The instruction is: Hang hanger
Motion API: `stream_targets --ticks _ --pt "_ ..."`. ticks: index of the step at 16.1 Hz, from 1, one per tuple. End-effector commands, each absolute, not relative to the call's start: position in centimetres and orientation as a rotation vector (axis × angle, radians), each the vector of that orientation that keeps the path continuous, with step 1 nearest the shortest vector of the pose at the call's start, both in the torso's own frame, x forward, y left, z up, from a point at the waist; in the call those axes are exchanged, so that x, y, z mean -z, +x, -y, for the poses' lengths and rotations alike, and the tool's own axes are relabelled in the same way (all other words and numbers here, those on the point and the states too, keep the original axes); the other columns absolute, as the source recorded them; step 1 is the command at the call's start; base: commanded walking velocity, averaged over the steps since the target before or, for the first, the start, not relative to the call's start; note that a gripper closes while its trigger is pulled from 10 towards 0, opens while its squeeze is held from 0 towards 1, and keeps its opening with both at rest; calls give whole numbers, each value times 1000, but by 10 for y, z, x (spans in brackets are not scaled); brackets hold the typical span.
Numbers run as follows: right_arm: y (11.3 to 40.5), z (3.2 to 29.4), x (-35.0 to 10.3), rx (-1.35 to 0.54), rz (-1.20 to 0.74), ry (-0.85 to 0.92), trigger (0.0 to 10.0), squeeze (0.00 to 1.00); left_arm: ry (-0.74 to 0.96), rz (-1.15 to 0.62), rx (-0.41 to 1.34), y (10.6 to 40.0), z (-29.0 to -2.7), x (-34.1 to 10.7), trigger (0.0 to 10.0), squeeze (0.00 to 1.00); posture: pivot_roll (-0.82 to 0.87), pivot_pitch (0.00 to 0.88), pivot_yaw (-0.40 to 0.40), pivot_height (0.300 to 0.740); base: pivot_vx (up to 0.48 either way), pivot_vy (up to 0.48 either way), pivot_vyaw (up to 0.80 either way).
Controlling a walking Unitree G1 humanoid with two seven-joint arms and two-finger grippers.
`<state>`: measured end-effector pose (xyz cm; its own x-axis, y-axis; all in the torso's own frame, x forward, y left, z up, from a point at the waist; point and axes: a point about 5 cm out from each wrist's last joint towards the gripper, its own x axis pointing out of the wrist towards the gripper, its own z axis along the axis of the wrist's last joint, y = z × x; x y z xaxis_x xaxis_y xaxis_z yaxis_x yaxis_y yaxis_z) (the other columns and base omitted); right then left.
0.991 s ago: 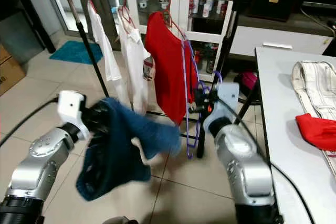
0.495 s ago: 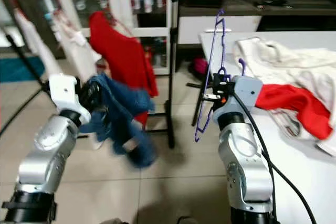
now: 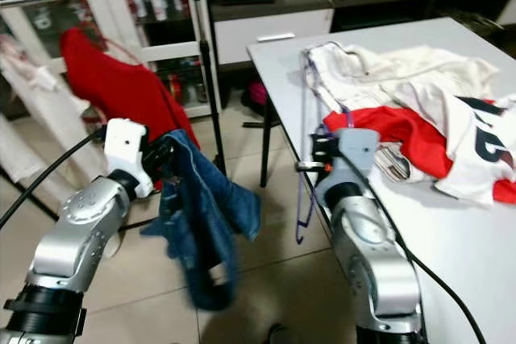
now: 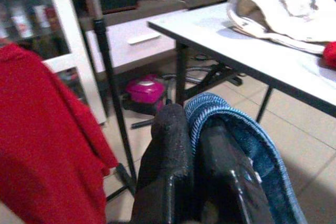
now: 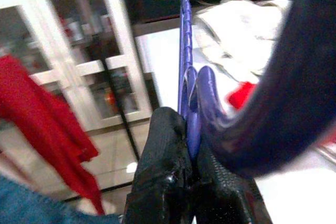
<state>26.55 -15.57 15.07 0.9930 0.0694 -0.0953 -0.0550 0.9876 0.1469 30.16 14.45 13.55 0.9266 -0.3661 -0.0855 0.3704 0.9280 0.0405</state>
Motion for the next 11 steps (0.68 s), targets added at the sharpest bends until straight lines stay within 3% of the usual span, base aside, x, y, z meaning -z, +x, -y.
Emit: stream_targets --ticks 1,11 --pt "264 158 -150 -38 -101 158 10000 0 74 -60 375 305 -147 -140 10000 0 -70 0 96 740 0 409 -800" --pt "264 155 -146 -19 -136 172 10000 0 90 -65 383 306 -150 -140 10000 0 -57 0 97 740 0 414 -800"
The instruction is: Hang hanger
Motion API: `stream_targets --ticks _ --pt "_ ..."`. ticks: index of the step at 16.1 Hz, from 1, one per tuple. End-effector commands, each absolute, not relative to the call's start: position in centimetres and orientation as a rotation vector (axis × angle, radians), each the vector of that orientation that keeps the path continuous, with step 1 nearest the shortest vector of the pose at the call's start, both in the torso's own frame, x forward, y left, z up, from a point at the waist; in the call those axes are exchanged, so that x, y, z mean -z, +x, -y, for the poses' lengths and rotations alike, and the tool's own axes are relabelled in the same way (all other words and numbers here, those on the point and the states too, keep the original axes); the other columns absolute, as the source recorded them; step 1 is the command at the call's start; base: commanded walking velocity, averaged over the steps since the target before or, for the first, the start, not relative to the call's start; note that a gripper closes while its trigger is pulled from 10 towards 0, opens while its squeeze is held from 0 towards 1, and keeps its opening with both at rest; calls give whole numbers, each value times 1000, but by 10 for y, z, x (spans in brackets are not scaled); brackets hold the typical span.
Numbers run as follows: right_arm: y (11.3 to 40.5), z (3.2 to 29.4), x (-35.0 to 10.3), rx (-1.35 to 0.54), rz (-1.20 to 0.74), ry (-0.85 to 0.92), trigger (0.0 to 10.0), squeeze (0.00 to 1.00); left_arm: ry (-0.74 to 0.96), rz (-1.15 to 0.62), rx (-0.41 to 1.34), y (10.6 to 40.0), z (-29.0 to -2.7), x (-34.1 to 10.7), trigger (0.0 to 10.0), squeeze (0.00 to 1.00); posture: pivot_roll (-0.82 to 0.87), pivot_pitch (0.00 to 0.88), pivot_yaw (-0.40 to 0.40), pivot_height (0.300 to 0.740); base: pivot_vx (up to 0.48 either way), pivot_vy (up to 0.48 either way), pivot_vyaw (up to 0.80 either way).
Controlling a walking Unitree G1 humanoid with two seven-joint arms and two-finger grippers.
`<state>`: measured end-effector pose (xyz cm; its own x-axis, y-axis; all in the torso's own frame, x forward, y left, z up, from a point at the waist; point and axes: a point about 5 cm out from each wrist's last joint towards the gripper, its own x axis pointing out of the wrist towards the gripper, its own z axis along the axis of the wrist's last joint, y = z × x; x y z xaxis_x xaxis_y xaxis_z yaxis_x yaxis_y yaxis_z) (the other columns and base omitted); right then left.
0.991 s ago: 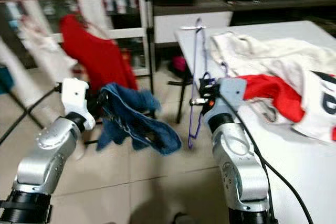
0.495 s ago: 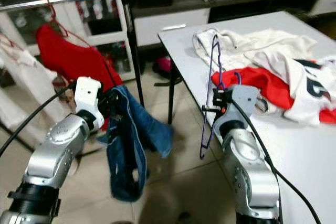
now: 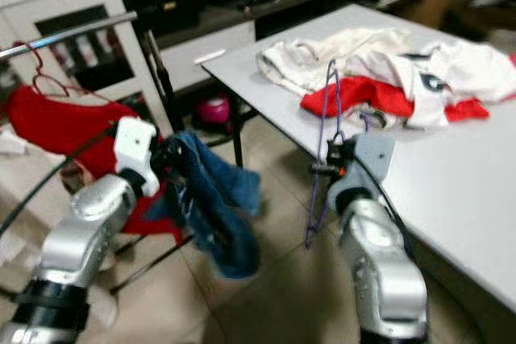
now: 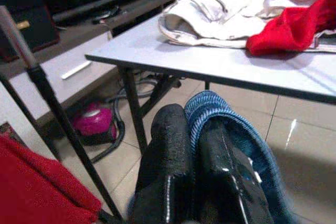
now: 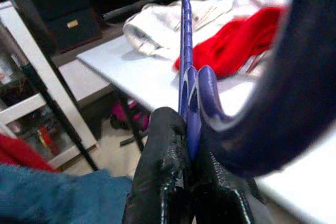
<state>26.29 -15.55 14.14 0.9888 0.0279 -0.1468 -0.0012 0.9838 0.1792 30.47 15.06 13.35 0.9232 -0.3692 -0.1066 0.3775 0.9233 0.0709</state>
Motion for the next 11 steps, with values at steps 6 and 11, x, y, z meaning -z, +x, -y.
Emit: stream_targets --ticks 6,11 --pt "262 161 -145 -6 -146 143 10000 0 86 -66 376 305 -152 -138 10000 0 -57 0 78 740 0 412 -800" --pt "263 172 -142 20 -166 127 10000 0 83 -70 354 302 -155 -135 10000 0 -44 0 55 740 0 408 -800"
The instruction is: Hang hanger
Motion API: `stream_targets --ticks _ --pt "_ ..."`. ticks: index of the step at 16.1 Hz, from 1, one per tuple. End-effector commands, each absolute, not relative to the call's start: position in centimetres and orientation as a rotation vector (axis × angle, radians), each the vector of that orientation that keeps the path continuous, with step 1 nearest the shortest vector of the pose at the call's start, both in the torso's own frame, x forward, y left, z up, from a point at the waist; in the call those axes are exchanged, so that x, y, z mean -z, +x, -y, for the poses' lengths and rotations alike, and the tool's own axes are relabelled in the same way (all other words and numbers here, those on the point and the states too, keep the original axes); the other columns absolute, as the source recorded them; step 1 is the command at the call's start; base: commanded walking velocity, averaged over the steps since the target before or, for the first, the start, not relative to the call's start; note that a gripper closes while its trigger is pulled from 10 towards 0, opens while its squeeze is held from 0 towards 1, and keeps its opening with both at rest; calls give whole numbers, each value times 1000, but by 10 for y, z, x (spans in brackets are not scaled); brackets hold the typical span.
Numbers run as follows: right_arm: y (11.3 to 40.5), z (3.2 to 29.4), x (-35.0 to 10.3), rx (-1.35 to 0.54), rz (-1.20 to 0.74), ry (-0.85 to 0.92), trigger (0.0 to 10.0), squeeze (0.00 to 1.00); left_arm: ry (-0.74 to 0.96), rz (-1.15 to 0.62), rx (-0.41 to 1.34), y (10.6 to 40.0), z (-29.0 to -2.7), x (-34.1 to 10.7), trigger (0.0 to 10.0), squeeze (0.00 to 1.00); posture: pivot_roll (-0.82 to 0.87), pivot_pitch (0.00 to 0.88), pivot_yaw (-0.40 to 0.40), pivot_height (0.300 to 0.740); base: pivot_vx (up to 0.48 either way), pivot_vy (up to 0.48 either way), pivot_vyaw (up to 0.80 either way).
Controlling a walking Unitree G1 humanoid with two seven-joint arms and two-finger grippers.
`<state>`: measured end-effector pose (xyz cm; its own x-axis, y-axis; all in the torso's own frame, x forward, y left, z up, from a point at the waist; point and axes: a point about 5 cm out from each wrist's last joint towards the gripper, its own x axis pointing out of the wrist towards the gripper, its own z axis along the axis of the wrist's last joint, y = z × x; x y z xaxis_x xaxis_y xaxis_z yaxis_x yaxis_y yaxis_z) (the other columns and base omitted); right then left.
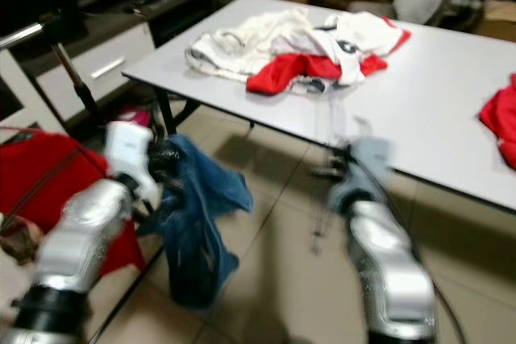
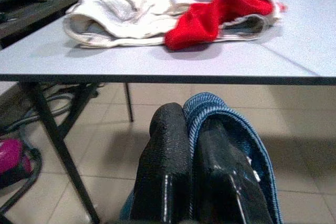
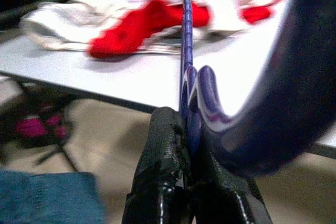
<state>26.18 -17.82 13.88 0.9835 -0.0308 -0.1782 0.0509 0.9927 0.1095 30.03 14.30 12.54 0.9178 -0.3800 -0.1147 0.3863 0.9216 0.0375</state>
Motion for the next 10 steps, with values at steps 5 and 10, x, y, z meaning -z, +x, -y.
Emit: stream_targets --ticks 5,10 --pt "260 176 -138 36 -187 119 10000 0 87 -67 354 303 -154 -135 10000 0 -47 0 59 740 0 408 -800" --pt "260 182 -137 77 -192 136 10000 0 32 -39 392 306 -144 -142 10000 0 -58 0 68 740 0 149 -480"
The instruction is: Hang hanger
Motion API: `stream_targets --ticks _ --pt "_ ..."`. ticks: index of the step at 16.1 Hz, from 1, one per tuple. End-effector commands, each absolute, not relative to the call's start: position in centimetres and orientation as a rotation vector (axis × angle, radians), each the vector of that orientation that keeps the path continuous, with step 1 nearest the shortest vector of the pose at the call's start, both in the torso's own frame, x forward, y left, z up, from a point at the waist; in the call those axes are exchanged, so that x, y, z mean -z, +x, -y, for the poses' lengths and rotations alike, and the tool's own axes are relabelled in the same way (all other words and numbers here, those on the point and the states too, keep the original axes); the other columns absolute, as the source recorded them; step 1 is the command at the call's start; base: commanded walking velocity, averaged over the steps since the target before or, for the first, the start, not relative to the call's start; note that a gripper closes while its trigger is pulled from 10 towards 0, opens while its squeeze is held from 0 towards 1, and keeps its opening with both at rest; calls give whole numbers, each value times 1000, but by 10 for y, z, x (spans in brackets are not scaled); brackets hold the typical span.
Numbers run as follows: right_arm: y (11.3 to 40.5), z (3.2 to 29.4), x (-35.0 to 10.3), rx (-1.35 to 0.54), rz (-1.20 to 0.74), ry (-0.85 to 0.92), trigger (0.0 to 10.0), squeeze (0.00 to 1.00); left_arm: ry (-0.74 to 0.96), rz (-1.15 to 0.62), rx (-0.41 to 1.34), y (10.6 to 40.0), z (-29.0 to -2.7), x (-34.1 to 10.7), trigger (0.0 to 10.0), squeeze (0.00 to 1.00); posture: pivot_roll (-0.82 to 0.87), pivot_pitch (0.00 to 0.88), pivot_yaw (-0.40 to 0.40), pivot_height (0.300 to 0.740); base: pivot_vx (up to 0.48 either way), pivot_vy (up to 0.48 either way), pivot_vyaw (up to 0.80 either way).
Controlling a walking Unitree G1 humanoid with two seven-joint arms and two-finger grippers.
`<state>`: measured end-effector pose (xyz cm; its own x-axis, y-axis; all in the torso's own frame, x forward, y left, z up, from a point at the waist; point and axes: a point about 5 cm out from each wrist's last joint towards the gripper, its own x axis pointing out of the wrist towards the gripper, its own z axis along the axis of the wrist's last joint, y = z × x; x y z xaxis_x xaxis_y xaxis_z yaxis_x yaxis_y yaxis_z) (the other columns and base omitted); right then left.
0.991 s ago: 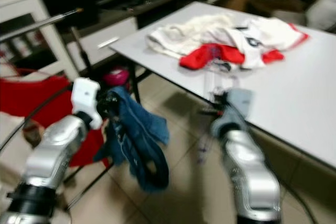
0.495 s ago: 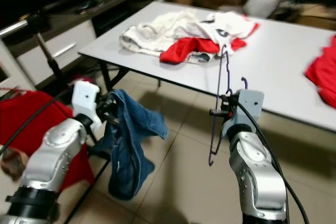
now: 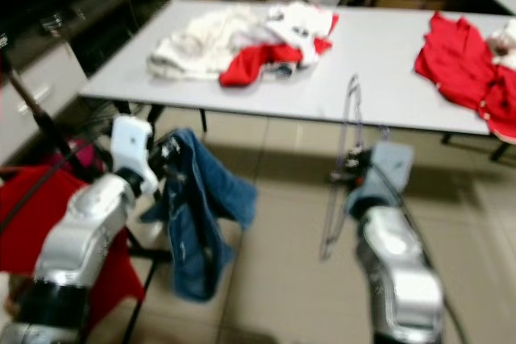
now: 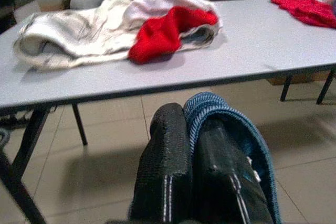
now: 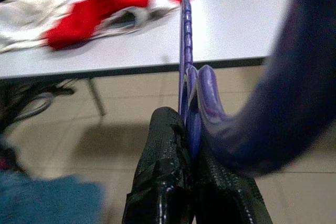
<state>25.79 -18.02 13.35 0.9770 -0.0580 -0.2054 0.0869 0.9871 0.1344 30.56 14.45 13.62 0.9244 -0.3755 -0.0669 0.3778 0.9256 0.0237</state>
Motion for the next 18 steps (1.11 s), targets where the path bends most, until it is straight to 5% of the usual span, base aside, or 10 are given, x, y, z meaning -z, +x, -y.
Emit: stream_targets --ticks 1,5,8,14,18 --pt "261 182 -137 67 -194 131 10000 0 31 -28 388 307 -143 -142 10000 0 -61 0 69 740 0 0 0" --pt "266 175 -147 -17 -139 -17 10000 0 21 -17 344 311 -148 -144 10000 0 -64 0 59 740 129 0 0" --pt "268 177 -146 -21 -146 29 10000 0 15 -13 341 311 -149 -144 10000 0 -59 0 50 740 328 0 0" --pt "269 175 -147 -42 -135 36 10000 0 6 -10 361 309 -146 -144 10000 0 -61 0 51 740 345 0 -781" --pt "268 176 -147 -40 -135 36 10000 0 6 -11 368 310 -145 -144 10000 0 -64 0 57 740 348 0 0"
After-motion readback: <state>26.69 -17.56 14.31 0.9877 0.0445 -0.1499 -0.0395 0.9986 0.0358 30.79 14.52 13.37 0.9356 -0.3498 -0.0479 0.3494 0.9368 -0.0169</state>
